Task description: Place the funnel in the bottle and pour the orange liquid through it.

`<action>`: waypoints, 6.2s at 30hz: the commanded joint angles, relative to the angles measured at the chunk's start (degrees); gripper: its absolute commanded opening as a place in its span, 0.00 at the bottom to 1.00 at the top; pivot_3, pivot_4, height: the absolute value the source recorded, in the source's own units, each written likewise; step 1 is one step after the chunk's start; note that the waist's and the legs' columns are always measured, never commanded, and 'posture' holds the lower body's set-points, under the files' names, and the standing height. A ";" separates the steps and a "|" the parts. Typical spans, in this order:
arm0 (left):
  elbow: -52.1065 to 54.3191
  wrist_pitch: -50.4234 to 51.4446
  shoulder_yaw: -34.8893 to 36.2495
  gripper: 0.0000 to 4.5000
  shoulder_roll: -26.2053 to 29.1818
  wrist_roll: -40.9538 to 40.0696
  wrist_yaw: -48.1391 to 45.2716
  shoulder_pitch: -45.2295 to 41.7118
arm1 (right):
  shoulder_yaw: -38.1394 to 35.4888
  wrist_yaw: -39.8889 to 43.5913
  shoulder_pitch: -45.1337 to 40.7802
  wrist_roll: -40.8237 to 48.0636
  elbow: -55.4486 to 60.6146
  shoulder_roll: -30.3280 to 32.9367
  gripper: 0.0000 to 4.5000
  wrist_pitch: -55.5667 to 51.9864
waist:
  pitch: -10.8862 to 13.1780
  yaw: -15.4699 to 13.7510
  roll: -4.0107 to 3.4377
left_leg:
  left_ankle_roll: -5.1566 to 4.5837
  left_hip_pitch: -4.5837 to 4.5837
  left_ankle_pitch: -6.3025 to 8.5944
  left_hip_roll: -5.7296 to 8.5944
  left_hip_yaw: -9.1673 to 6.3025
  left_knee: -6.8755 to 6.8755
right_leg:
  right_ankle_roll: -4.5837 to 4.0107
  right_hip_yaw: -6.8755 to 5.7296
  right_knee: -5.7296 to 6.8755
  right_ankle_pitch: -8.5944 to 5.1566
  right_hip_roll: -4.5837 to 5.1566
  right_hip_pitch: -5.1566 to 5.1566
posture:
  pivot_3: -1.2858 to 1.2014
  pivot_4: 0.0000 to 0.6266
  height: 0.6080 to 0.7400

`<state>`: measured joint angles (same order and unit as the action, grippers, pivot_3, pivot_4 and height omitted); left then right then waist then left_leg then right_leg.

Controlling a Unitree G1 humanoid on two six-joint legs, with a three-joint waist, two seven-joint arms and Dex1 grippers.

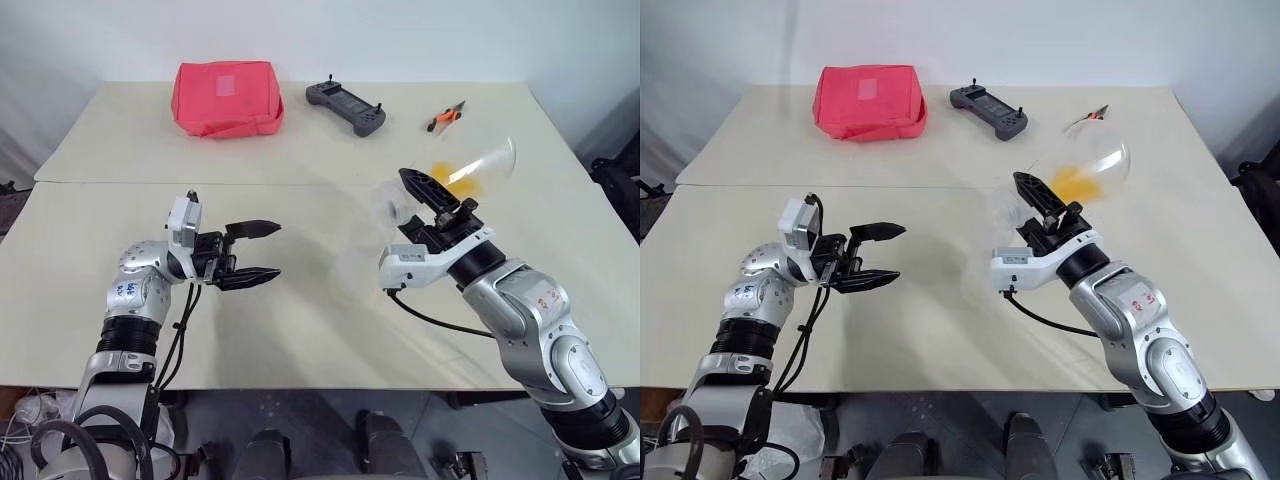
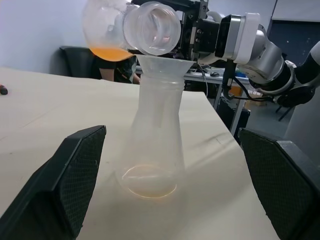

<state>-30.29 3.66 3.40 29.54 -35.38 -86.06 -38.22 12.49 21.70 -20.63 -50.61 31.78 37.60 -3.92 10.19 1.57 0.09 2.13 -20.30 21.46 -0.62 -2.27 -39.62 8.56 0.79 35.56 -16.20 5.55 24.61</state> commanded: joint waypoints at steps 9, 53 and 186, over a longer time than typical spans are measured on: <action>-1.34 -1.47 -0.39 1.00 0.37 -1.55 -6.44 -2.26 | -4.78 -3.64 -2.35 -0.69 -2.64 1.80 0.55 7.88 | 0.00 0.05 0.00 | 0.00 0.00 0.00 -0.01 0.00 0.00 | 0.00 0.00 0.00 0.00 -0.01 0.00 | 0.52 0.24 1.00; -1.83 -1.73 -2.18 1.00 -0.21 -2.92 -6.44 -2.99 | -6.53 -8.73 -8.12 -1.39 -11.59 5.37 0.55 22.47 | 0.00 0.09 0.00 | 0.01 0.00 -0.01 -0.01 0.01 0.00 | 0.00 0.00 0.00 0.00 0.00 0.00 | 0.52 0.24 1.00; 6.74 3.39 0.73 1.00 -3.37 9.66 15.16 -0.70 | -32.57 0.89 -11.23 65.48 -22.83 -12.63 0.99 -21.10 | -0.01 0.15 -0.01 | 0.05 0.04 -0.03 -0.01 -0.06 -0.04 | -0.02 -0.04 0.17 -0.01 0.03 0.00 | 0.52 0.24 1.00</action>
<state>-25.09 7.48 3.39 26.08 -24.81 -70.29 -38.68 -18.72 22.01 -30.89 13.24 7.49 23.91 -27.53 10.19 1.71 0.08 2.19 -20.26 21.43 -0.64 -2.33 -39.66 8.54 0.75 35.72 -16.21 5.58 24.62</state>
